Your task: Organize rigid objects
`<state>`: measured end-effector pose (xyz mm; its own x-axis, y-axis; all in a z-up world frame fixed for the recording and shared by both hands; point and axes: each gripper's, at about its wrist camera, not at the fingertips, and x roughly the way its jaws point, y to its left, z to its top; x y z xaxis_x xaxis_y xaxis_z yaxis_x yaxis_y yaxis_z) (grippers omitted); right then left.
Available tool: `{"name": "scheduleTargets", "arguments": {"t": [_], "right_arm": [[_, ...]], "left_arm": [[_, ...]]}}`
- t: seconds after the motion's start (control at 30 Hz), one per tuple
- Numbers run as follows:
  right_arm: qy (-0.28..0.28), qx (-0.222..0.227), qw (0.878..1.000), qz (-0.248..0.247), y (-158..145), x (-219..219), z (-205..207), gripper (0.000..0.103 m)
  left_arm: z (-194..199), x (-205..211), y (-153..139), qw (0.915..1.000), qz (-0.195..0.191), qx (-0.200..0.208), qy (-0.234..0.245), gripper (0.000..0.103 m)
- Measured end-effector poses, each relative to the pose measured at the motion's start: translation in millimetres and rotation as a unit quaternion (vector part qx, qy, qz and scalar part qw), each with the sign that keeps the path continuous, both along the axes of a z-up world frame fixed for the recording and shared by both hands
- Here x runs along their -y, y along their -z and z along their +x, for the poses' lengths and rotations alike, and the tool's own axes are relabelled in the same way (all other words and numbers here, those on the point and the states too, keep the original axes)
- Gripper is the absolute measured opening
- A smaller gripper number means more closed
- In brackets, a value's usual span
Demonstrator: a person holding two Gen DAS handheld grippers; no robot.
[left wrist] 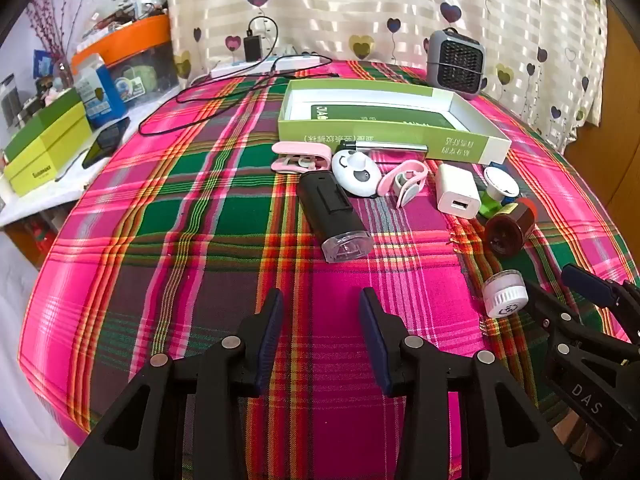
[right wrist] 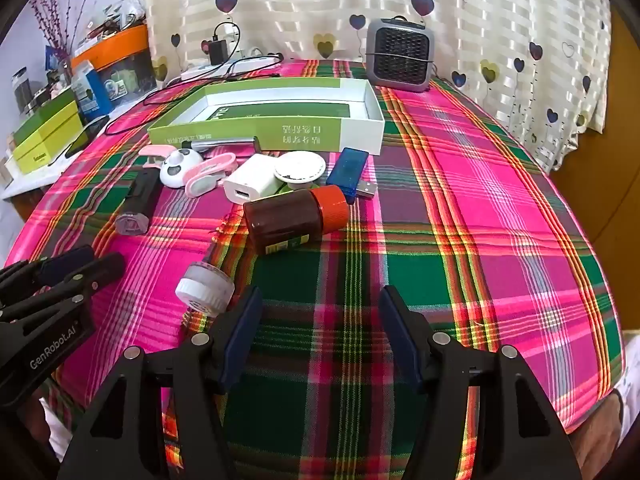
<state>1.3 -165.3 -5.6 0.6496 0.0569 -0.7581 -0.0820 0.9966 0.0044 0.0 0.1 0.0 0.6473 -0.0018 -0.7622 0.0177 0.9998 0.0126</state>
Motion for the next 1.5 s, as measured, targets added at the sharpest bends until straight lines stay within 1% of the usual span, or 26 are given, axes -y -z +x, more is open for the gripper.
{"name": "scheduleTargets", "arguments": {"t": [1.5], "right_arm": [[0.0, 0.008, 1.0, 0.001, -0.4, 0.3, -1.8, 0.061]], "left_arm": [[-0.1, 0.2, -0.1, 1.0, 0.002, 0.003, 0.0, 0.038]]}}
